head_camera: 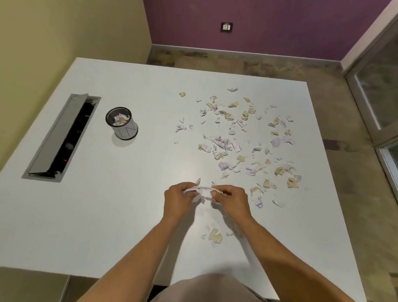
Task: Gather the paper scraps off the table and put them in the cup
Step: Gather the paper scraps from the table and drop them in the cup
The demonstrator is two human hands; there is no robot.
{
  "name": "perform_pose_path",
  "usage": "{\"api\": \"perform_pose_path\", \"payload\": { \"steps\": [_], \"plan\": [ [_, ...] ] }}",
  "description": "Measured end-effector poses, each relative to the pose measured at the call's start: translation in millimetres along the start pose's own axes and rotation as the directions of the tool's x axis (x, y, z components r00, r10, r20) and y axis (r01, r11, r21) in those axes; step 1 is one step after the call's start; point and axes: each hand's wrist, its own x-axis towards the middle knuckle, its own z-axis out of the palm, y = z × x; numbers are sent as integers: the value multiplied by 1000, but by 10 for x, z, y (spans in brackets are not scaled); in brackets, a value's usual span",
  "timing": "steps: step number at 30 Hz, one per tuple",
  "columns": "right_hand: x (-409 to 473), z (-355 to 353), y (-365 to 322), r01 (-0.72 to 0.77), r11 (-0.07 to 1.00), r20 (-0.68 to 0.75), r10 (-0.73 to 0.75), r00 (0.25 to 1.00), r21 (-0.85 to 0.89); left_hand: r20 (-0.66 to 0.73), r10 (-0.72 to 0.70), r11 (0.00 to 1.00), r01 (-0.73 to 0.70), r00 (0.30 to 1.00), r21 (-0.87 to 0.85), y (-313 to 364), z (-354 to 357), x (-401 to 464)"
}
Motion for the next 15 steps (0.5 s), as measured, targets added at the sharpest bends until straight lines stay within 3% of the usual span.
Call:
{"api": "perform_pose_path", "payload": {
  "steps": [6, 15],
  "plan": [
    [182, 744, -635, 37, 999, 107, -41, 993, 37, -121, -53, 994, 41, 991, -97, 83, -738, 369],
    [643, 1916, -1368, 169, 984, 166, -156, 974, -63, -202, -113, 986, 84, 973, -146, 181, -1769, 1097]
  ]
}}
